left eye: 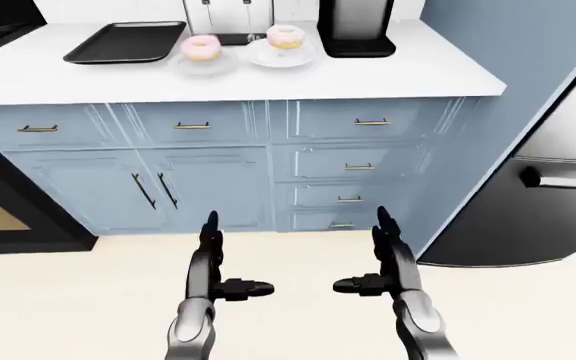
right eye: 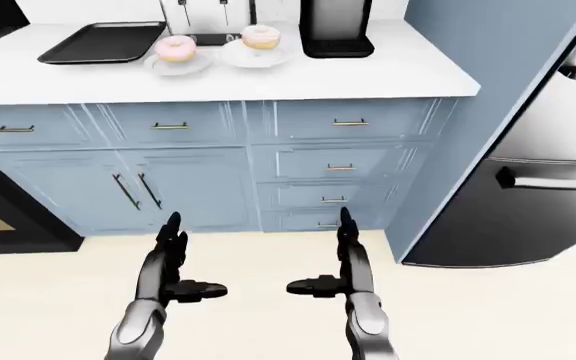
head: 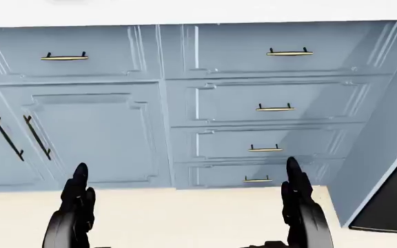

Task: Move the dessert items from the plate to the tray.

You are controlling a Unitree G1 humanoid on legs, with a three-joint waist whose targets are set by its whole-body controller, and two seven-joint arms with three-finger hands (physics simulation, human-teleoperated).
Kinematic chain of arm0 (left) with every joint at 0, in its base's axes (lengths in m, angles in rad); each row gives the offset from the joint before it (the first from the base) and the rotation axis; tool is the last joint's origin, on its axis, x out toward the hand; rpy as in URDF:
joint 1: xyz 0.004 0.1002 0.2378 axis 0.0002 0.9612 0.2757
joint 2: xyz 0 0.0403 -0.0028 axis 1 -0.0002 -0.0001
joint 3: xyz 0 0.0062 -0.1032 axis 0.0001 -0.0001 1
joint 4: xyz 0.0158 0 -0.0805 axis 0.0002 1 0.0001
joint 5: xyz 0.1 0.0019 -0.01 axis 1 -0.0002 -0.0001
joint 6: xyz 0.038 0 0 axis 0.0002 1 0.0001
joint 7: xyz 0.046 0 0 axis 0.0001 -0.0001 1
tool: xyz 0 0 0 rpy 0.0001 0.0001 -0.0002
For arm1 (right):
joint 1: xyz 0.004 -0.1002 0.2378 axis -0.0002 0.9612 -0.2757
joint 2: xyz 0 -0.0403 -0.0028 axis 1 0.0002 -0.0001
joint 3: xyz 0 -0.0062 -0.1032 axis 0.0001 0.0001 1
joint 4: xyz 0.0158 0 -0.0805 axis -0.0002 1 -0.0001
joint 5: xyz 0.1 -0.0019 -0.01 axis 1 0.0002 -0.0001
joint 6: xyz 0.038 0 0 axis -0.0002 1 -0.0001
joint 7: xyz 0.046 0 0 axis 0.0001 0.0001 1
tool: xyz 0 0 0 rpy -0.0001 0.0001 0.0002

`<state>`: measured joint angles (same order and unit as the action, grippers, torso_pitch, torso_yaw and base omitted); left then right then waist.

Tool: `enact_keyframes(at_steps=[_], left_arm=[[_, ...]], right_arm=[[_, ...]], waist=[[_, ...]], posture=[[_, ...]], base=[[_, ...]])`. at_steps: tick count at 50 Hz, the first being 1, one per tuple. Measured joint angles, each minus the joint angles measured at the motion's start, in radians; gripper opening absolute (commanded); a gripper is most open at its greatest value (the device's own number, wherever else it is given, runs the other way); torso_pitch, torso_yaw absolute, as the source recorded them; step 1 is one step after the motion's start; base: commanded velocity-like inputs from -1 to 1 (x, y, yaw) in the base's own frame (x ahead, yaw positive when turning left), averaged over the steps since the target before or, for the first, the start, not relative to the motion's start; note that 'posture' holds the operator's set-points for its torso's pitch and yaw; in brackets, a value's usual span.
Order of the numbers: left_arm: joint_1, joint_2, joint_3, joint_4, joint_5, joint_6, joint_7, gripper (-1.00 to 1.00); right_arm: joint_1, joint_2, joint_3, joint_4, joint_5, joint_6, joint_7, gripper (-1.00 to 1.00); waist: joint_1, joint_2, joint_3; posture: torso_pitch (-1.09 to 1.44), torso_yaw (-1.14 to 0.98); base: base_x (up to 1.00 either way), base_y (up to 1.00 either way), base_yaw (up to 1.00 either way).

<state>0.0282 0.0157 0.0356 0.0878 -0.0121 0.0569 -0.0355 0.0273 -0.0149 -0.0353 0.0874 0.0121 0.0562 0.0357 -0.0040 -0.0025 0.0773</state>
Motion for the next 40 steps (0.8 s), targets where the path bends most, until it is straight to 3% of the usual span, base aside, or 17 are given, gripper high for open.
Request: enact_keyframes(at_steps=[1, 3, 5, 7, 10, 13, 19, 26, 27, 29, 33, 36, 37, 39, 40], left_arm=[[0.003, 0.003, -0.001, -0.017, -0.004, -0.006, -0.006, 1.0], [-0.005, 0.006, -0.004, -0.071, -0.005, -0.029, -0.019, 1.0], [-0.009, 0.002, -0.009, -0.085, -0.003, -0.039, -0.024, 1.0], [0.001, 0.001, -0.011, -0.086, -0.002, -0.024, -0.028, 1.0], [-0.008, 0.004, -0.006, -0.105, -0.001, 0.029, -0.028, 1.0], [-0.048, 0.013, 0.006, -0.187, -0.006, 0.136, -0.026, 1.0], [-0.133, 0.039, 0.037, -0.389, -0.024, 0.327, -0.035, 1.0], [-0.295, 0.092, 0.093, -0.567, -0.057, 0.636, -0.038, 1.0], [-0.316, 0.1, 0.104, -0.578, -0.067, 0.673, -0.037, 1.0], [-0.364, 0.125, 0.126, -0.595, -0.089, 0.749, -0.034, 1.0], [-0.434, 0.168, 0.16, -0.645, -0.116, 0.824, -0.019, 1.0], [-0.458, 0.178, 0.155, -0.657, -0.128, 0.86, -0.01, 1.0], [-0.471, 0.182, 0.148, -0.661, -0.13, 0.866, -0.008, 1.0], [-0.478, 0.169, 0.109, -0.666, -0.14, 0.878, -0.015, 1.0], [-0.476, 0.169, 0.094, -0.666, -0.147, 0.889, -0.022, 1.0]], right_arm=[[0.001, -0.003, 0.001, -0.015, 0.001, -0.004, 0.003, 1.0], [-0.015, -0.009, -0.006, -0.052, 0.003, -0.029, 0.009, 1.0], [-0.021, -0.007, -0.009, -0.044, 0.002, -0.047, 0.011, 1.0], [-0.01, -0.006, -0.005, -0.04, -0.001, -0.04, 0.011, 1.0], [-0.016, -0.009, -0.008, -0.048, -0.004, -0.007, 0.009, 1.0], [-0.04, -0.015, -0.016, -0.108, -0.004, 0.057, 0.006, 1.0], [-0.093, -0.03, -0.028, -0.275, -0.003, 0.199, 0.011, 1.0], [-0.238, -0.064, -0.056, -0.474, 0.019, 0.498, 0.037, 1.0], [-0.264, -0.067, -0.062, -0.496, 0.028, 0.544, 0.04, 1.0], [-0.32, -0.074, -0.071, -0.533, 0.054, 0.625, 0.041, 1.0], [-0.397, -0.092, -0.082, -0.607, 0.118, 0.704, 0.034, 1.0], [-0.43, -0.116, -0.083, -0.615, 0.147, 0.736, 0.029, 1.0], [-0.443, -0.122, -0.092, -0.618, 0.152, 0.744, 0.025, 1.0], [-0.433, -0.131, -0.136, -0.616, 0.166, 0.758, 0.01, 1.0], [-0.431, -0.135, -0.152, -0.612, 0.171, 0.77, -0.001, 1.0]], waist=[[-0.001, -0.004, -0.011], [0.006, -0.003, -0.06], [0.008, -0.01, -0.041], [0.007, -0.01, -0.052], [0.008, -0.006, -0.049], [0.008, -0.005, -0.05], [0.008, -0.003, -0.075], [0.007, -0.002, -0.073], [0.007, 0.001, -0.07], [0.008, 0.002, -0.038], [0.021, -0.033, -0.009], [0.036, -0.051, -0.02], [0.031, -0.073, -0.024], [0.024, -0.094, -0.021], [0.026, -0.104, -0.03]], posture=[[0.0, 0.0], [0.0, 0.0], [0.0, 0.0], [0.0, 0.0], [0.0, 0.0], [0.0, 0.0], [0.0, 0.0], [0.0, 0.0], [0.0, 0.0], [0.0, 0.0], [0.0, 0.0], [0.0, 0.0], [0.0, 0.0], [0.0, 0.0], [0.0, 0.0]], base=[[0.0, 0.0, 0.0], [0.0, 0.0, 0.0], [0.0, 0.0, 0.0], [0.0, 0.0, 0.0], [0.0, 0.0, 0.0], [0.0, 0.0, 0.0], [0.0, 0.0, 0.0], [0.02, 0.0, 0.0], [0.45, 0.0, 0.0], [0.6, 0.0, 0.0], [0.88, 0.0, 0.0], [0.98, 0.14, 0.0], [0.91, 0.0, 0.71], [0.82, 0.0, 0.82], [0.78, 0.0, 0.88]])
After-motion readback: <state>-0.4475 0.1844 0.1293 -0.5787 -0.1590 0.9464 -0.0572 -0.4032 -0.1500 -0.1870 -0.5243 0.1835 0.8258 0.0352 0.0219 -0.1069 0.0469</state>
